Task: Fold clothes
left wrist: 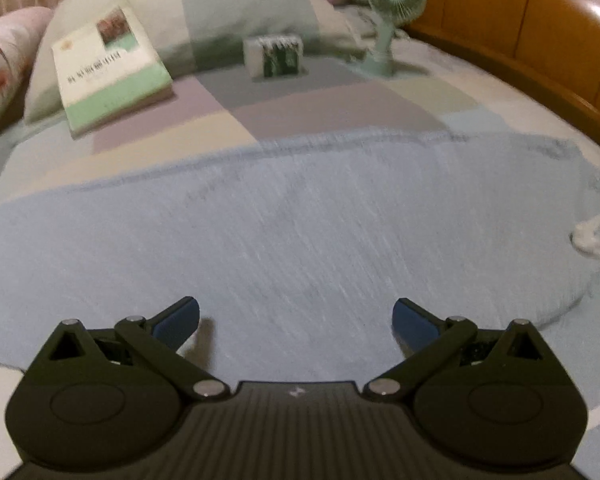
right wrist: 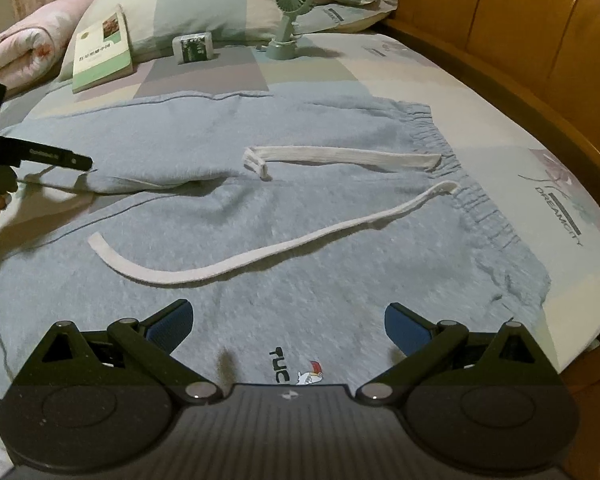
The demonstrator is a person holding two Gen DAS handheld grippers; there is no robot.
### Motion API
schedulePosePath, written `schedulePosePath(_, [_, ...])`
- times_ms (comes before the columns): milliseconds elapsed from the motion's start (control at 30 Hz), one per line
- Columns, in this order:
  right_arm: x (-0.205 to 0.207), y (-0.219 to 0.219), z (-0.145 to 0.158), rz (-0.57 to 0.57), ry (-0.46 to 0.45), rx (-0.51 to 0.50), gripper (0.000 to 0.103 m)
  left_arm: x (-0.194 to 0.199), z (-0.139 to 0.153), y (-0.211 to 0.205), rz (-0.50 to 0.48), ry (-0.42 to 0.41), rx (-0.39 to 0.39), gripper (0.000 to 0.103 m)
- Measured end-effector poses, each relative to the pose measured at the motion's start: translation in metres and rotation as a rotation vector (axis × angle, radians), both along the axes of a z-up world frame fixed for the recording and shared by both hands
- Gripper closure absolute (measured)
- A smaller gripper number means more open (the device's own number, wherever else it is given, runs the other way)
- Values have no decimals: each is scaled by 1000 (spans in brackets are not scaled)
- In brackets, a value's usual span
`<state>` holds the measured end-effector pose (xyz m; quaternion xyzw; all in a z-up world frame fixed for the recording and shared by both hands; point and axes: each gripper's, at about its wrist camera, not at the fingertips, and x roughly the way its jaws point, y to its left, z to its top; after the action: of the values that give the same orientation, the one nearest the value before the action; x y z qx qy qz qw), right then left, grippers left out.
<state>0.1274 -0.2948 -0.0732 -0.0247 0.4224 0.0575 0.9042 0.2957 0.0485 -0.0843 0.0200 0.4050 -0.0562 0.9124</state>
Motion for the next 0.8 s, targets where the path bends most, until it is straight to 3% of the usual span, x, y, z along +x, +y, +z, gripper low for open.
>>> schedulePosePath(100, [-3,1,4,-2,-16,1,0,9,0,20,63,13,-3,1])
schedulePosePath(200, [-6,2,7,3,-26,6,0,17,-15,46,164,90,44,1])
schedulePosePath(233, [-8,2,7,4,-28,6,0,14,-14,56,181,93,21,1])
schedulePosePath(433, [-9,2,12,19,-48,32,0,-26,34,82,233,31,35,1])
schedulePosePath(533, [-5,6,14,50,-46,74,0,-57,56,77,162,30,9,1])
schedulePosePath(600, [-1,9,13,80,-29,110,0,-78,60,65,70,76,-48,1])
schedulePosePath(700, [7,18,7,121,0,126,0,-111,55,32,-61,144,-127,1])
schedulePosePath(800, [2,25,-1,146,6,70,0,-141,40,-8,-165,202,-183,1])
